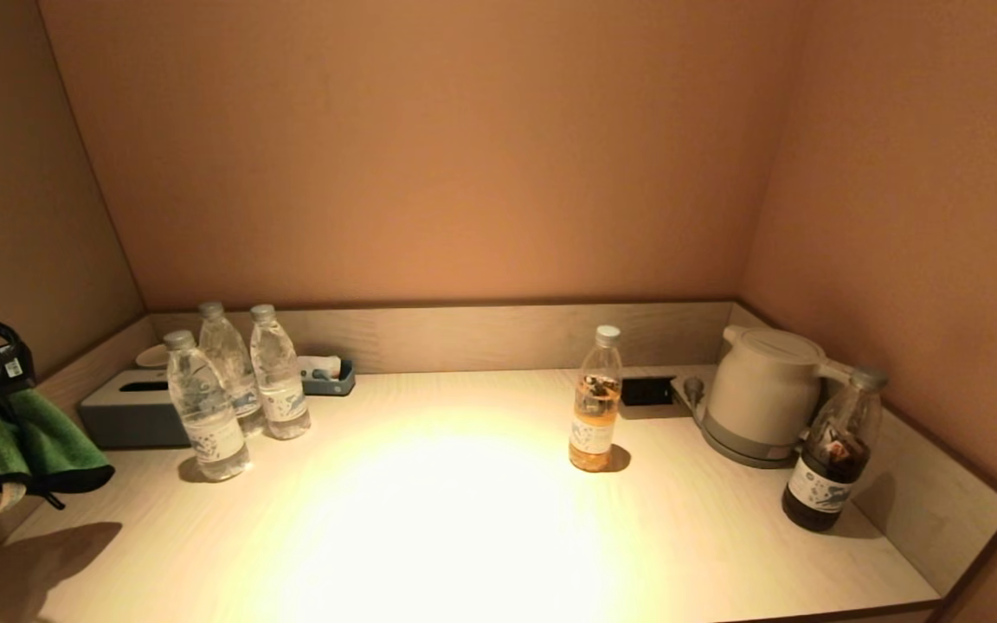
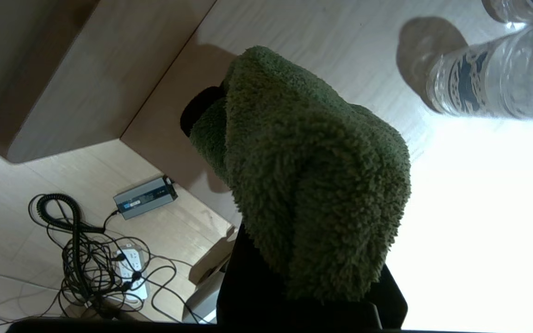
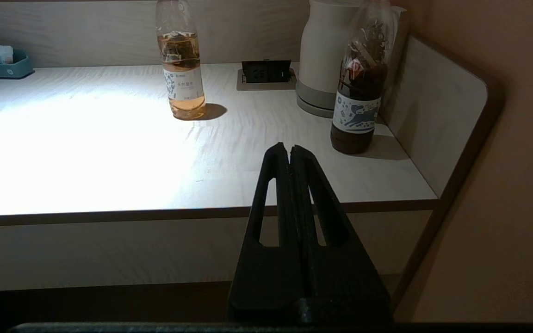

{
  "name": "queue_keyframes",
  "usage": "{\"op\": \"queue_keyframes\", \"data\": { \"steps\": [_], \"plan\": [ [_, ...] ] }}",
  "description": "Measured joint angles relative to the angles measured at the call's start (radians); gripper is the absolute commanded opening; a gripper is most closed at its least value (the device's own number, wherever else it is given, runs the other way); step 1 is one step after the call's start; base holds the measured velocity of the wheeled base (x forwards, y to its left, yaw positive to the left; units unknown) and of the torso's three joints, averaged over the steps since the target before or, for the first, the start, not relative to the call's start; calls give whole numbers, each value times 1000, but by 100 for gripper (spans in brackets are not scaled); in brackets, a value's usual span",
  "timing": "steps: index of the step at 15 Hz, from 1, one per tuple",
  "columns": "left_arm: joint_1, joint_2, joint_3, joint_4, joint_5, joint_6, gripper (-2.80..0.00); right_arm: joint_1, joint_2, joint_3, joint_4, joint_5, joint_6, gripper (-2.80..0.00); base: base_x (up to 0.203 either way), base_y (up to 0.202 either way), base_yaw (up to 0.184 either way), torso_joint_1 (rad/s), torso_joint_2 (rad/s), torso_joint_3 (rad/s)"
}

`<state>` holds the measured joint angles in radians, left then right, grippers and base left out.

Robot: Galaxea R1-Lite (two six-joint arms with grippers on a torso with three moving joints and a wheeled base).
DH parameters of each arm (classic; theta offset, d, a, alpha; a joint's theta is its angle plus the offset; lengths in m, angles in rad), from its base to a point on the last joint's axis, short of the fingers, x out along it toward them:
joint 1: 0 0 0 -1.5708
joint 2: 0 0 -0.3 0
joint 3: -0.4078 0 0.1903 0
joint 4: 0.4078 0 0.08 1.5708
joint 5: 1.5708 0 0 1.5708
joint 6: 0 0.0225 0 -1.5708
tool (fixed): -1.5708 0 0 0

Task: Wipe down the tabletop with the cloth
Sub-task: Place the tablecloth

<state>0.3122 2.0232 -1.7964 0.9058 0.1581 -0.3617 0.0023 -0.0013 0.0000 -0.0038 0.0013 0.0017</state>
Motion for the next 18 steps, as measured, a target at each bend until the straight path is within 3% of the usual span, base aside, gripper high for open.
{"op": "queue_keyframes", "data": {
  "steps": [7,18],
  "plan": [
    [20,144,-31,-40,4,-5,-280,0,0,0,-1,0,0,-280,0,0,0,0,0,0],
    [49,233,-84,-38,10,-7,-280,0,0,0,0,0,0,-280,0,0,0,0,0,0]
  ]
}}
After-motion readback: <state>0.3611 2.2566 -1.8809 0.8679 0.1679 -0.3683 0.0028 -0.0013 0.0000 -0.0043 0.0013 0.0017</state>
